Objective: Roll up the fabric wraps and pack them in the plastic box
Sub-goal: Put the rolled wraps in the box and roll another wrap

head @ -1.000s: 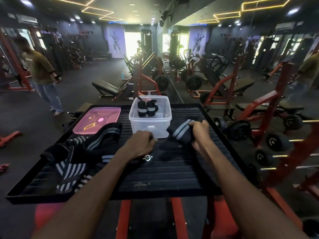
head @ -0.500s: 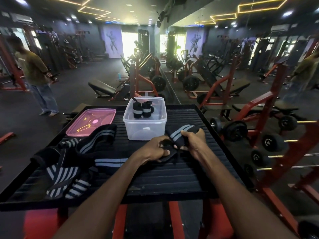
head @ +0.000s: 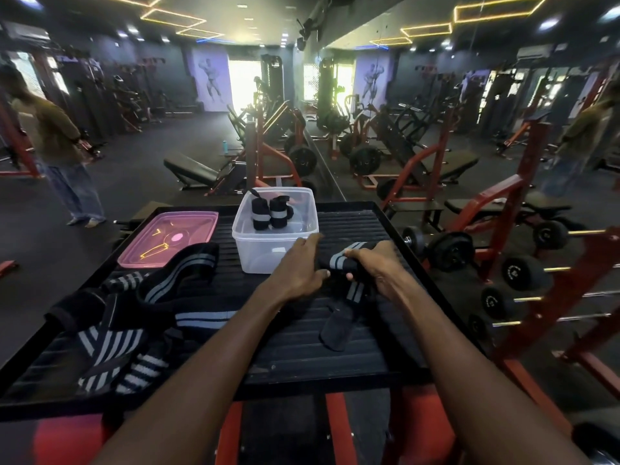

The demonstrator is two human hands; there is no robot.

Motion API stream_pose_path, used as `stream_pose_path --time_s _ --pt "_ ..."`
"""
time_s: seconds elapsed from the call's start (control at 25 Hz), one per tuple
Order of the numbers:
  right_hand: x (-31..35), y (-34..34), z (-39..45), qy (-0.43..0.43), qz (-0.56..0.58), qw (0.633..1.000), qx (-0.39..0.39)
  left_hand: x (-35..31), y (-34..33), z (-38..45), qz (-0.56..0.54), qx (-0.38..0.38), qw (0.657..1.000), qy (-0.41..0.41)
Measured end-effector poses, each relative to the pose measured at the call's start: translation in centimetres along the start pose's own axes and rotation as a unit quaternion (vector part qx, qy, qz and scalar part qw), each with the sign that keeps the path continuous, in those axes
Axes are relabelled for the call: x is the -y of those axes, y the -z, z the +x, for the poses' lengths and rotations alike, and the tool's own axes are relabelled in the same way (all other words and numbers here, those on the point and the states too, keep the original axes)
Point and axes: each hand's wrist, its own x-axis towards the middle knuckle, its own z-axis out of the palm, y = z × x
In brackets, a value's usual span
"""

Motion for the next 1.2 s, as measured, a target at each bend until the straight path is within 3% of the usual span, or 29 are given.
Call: stream_pose_path --time_s 0.08,0.16,0.28,0.44,0.56,0.68,0.92,1.04,1.2 --pt "1.1 0.7 -0.2 -0.022 0.039 0.998 0.038 0.3 -0.6 0.5 -0.026 -0.009 0.995 -0.093" --pt "2.2 1.6 -0.2 -0.021 0.015 0.997 0.076 0.1 -0.5 0.8 -0.060 -0.015 0.990 -0.129" --pt "3.1 2.7 0.2 0.114 -0.263 0.957 0.029 -0.3 0.4 2.0 -0.072 -0.012 0.992 -0.105" --pt "4.3 3.7 -0.3 0.242 -0.187 0.944 0.124 -1.5 1.9 4.0 -0.128 0.037 0.991 -0.023" --pt "4.2 3.3 0.3 0.282 -0.171 0.936 0.122 -2.3 2.6 4.7 -0.209 0.055 0.976 0.031" --pt "3.1 2.3 1.5 0.223 -0.106 0.962 0.116 -2.2 2.4 4.8 -0.296 0.089 0.947 0.088" --pt "2.1 0.6 2.5 0.030 0.056 0.990 0.129 -1.1 0.6 5.6 -0.386 0.011 0.908 0.164" --pt "2.0 0.7 3.0 0.039 0.044 0.991 0.119 -0.8 0.3 6.2 -0.374 0.003 0.907 0.195" --pt "1.3 2.1 4.1 0.098 -0.003 0.984 0.147 -0.8 -0.4 7.0 -0.350 -0.030 0.919 0.178"
